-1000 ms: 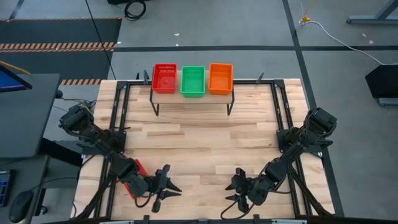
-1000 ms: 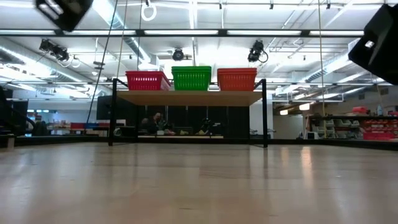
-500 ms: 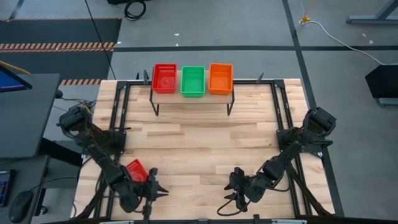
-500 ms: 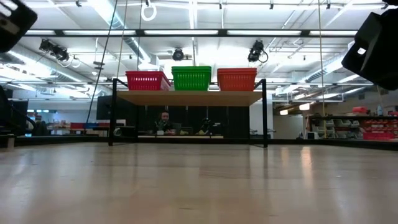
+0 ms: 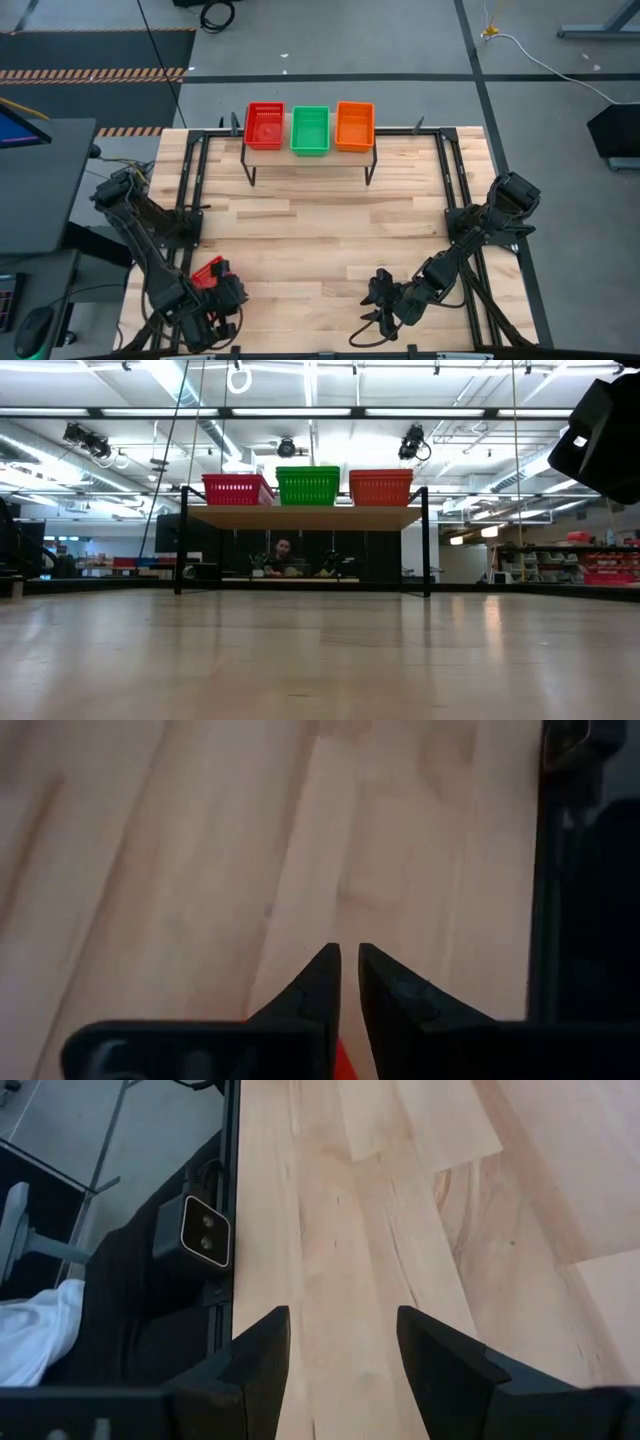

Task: Stack baskets on shelf by color
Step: Stack the red basket on top of the red basket on the shelf

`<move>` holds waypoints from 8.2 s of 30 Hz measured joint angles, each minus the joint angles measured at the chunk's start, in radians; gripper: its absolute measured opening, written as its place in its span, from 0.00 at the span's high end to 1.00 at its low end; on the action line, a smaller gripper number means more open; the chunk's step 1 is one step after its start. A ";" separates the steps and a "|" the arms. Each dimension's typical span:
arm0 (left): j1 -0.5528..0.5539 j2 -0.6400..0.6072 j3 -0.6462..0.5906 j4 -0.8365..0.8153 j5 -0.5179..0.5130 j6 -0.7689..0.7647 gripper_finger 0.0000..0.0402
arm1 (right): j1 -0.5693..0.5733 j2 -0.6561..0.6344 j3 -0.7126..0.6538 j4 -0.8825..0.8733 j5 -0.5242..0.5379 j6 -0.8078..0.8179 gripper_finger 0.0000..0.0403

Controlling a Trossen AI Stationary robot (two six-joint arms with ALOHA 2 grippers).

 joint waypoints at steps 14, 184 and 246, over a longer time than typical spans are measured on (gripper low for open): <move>0.008 0.003 -0.003 -0.161 0.269 -0.366 0.65 | 0.000 0.000 0.000 0.000 -0.018 -0.010 0.52; 1.185 0.071 0.595 -0.637 0.247 1.469 0.97 | -0.346 0.000 0.000 -0.335 -0.149 -0.481 0.52; 1.531 0.186 0.589 -0.516 0.400 1.574 0.97 | -0.412 0.000 0.000 -0.464 -0.232 -0.479 0.52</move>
